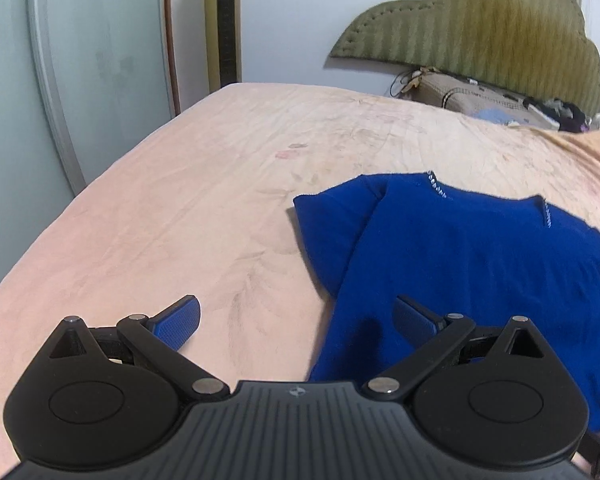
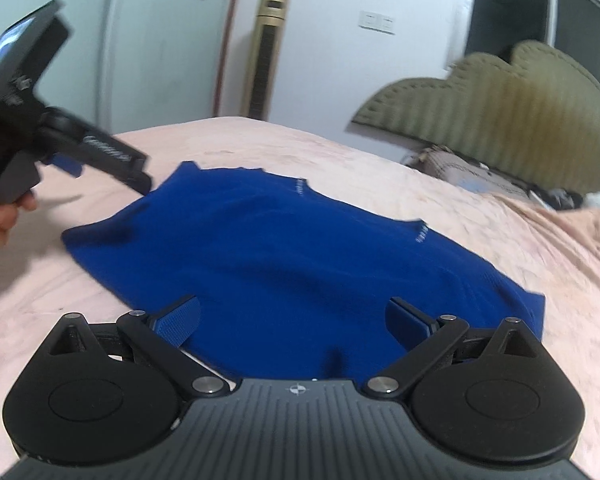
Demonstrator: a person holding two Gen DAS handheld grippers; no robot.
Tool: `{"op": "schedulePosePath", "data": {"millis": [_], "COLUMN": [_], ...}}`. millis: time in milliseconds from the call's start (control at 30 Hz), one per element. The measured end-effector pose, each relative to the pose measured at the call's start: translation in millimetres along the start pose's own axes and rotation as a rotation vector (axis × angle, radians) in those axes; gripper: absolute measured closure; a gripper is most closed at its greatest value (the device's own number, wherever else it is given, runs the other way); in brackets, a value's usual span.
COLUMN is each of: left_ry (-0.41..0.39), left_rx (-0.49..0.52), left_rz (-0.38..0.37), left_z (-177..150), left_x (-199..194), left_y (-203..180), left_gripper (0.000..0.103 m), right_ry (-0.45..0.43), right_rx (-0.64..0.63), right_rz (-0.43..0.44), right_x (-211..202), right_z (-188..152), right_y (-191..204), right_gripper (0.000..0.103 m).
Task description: Fold small clothes
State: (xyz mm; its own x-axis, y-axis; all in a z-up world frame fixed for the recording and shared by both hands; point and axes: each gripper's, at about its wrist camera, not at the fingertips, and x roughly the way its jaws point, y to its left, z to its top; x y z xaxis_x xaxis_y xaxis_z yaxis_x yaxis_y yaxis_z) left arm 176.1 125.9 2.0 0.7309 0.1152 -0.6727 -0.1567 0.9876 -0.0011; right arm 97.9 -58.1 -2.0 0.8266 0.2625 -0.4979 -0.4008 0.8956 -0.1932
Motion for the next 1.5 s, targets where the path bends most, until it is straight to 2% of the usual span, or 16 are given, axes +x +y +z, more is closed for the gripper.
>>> {"op": "schedulePosePath", "data": {"millis": [267, 467, 633, 767, 1033, 1133, 1267, 1367, 1433, 1500], "left_ry": [0.022, 0.043, 0.078, 0.111, 0.146, 0.167, 0.189, 0.193, 0.184, 0.172], "left_rx": [0.035, 0.019, -0.004, -0.029, -0.118, -0.175, -0.207, -0.191, -0.160, -0.127], "left_rz": [-0.011, -0.047, -0.129, -0.207, -0.340, -0.426, -0.494, -0.526, -0.520, -0.512], "left_z": [4.4, 8.6, 14.9, 22.9, 43.9, 55.6, 69.5, 76.7, 80.3, 82.3], "left_x": [15.5, 27.7, 41.9, 56.5, 87.7, 102.7, 122.0, 132.4, 136.5, 139.7], "left_y": [-2.2, 5.1, 13.5, 21.3, 33.0, 34.2, 27.4, 16.2, 8.2, -0.1], "left_gripper": [0.000, 0.000, 0.000, 0.000, 0.000, 0.000, 0.000, 0.000, 0.000, 0.001], "right_ry": [0.001, 0.006, -0.014, 0.007, -0.034, -0.048, -0.039, -0.029, -0.027, -0.029], "right_rx": [-0.098, -0.262, -0.397, -0.421, -0.459, -0.484, -0.501, -0.489, -0.481, -0.480], "right_rz": [0.025, 0.001, -0.049, -0.062, -0.098, -0.109, -0.126, -0.134, -0.138, -0.143], "right_x": [6.3, 9.7, 13.3, 23.4, 44.1, 52.0, 64.4, 73.2, 77.7, 81.1], "right_z": [7.8, 5.0, 1.0, 2.5, 11.1, 15.8, 23.4, 28.1, 29.8, 30.9], "right_y": [35.5, 70.1, 99.1, 111.3, 133.4, 140.4, 145.3, 143.1, 141.6, 141.2], "right_gripper": [0.002, 0.002, 0.003, 0.003, 0.005, 0.008, 0.020, 0.027, 0.030, 0.037]}}
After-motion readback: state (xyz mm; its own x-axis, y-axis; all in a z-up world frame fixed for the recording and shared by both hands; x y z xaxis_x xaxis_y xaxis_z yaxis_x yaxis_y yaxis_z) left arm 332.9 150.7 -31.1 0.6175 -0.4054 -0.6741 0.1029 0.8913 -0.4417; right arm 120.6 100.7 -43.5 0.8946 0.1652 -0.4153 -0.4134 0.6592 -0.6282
